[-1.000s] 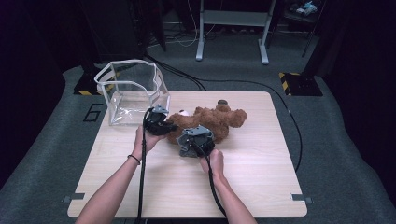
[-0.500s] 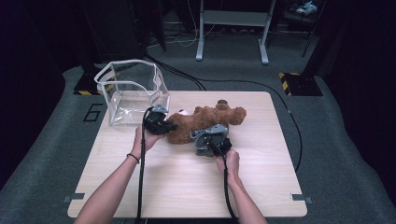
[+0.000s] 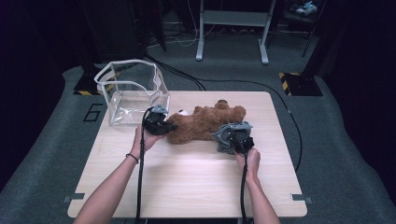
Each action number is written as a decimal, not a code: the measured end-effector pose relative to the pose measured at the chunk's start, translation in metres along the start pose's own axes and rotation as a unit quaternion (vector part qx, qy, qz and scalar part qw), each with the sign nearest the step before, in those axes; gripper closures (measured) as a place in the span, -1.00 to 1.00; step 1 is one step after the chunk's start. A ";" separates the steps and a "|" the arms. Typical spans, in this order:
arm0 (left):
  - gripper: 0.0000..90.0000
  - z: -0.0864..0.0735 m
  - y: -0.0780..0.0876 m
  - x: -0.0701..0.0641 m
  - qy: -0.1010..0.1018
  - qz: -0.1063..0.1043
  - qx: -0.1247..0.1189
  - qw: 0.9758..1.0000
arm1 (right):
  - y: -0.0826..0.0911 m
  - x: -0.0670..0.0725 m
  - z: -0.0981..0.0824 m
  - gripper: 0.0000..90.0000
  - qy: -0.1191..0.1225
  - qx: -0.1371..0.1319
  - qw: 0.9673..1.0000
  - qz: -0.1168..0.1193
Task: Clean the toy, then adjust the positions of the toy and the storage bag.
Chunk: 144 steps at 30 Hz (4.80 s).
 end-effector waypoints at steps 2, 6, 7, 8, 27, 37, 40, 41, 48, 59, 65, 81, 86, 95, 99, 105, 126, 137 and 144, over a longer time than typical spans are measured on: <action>0.79 0.000 0.000 0.000 0.000 -0.001 0.000 1.000 | 0.002 -0.009 -0.003 0.87 -0.009 0.001 1.000 -0.006; 0.79 -0.002 0.000 0.000 -0.003 0.001 -0.001 1.000 | 0.009 -0.030 -0.013 0.87 -0.029 0.007 0.999 -0.012; 0.79 -0.002 0.000 0.000 -0.003 0.000 -0.001 1.000 | 0.012 -0.035 -0.015 0.87 -0.037 0.005 0.999 -0.013; 0.79 -0.002 0.000 0.000 -0.004 0.001 0.000 1.000 | 0.015 -0.041 -0.017 0.87 -0.039 0.003 0.999 -0.016; 0.78 -0.006 0.001 -0.002 -0.010 -0.005 0.001 1.000 | 0.037 -0.093 -0.059 0.83 -0.089 0.093 0.991 -0.018; 0.79 -0.011 0.002 -0.005 -0.017 -0.006 -0.002 1.000 | 0.029 -0.090 -0.076 -0.52 -0.094 0.123 0.988 0.016; 0.79 -0.012 0.002 -0.007 -0.015 -0.003 -0.002 1.000 | 0.037 -0.089 -0.081 -0.70 -0.101 0.101 0.989 0.027; 0.79 -0.012 0.002 -0.007 -0.019 -0.002 -0.003 1.000 | 0.039 -0.090 -0.082 -0.77 -0.096 0.094 0.991 0.029; 0.79 -0.017 0.002 -0.010 -0.020 0.000 -0.006 1.000 | 0.053 -0.089 -0.098 -0.87 -0.094 0.060 0.993 0.029; 0.79 -0.022 0.003 -0.011 -0.022 0.004 -0.007 1.000 | 0.044 -0.088 -0.122 -0.98 -0.092 0.052 0.994 0.020; 0.77 -0.026 0.005 -0.014 -0.019 0.008 -0.013 1.000 | 0.040 -0.085 -0.132 -1.00 -0.084 0.036 0.996 0.014; -0.52 -0.002 0.016 -0.036 0.018 0.027 -0.041 0.999 | 0.051 -0.078 -0.149 -1.00 -0.083 0.013 0.996 0.001; -0.66 0.011 0.011 -0.047 0.022 0.022 -0.045 0.998 | 0.048 -0.080 -0.157 -1.00 -0.082 0.020 0.996 -0.003; -0.68 0.034 -0.007 -0.068 0.015 0.013 -0.040 0.999 | 0.046 -0.083 -0.157 -1.00 -0.085 0.011 0.996 -0.008; -0.68 0.044 -0.014 -0.080 0.006 0.005 -0.043 0.999 | 0.047 -0.083 -0.158 -1.00 -0.090 0.009 0.996 -0.010; -0.65 0.057 -0.028 -0.090 0.006 0.005 -0.039 0.999 | 0.047 -0.083 -0.158 -1.00 -0.091 0.009 0.996 -0.011; 0.64 0.054 -0.033 -0.090 -0.012 0.013 -0.068 0.998 | 0.047 -0.084 -0.158 -1.00 -0.094 0.007 0.995 -0.014; 0.66 0.042 -0.025 -0.087 -0.024 -0.006 -0.071 0.997 | 0.049 -0.084 -0.157 -1.00 -0.096 0.022 0.995 0.007; 0.65 0.036 -0.022 -0.086 -0.025 -0.008 -0.073 0.997 | 0.072 -0.070 -0.130 -0.92 -0.065 -0.002 0.997 0.036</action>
Point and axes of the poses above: each handheld gripper's, and its own axes: y roughly backward along the jaws, z roughly out of its top, x roughly to its left, the point moved 7 cm from there along -y, roughly forward along the jaws, and after that the axes turned 11 degrees about x, right-handed, at the moved point
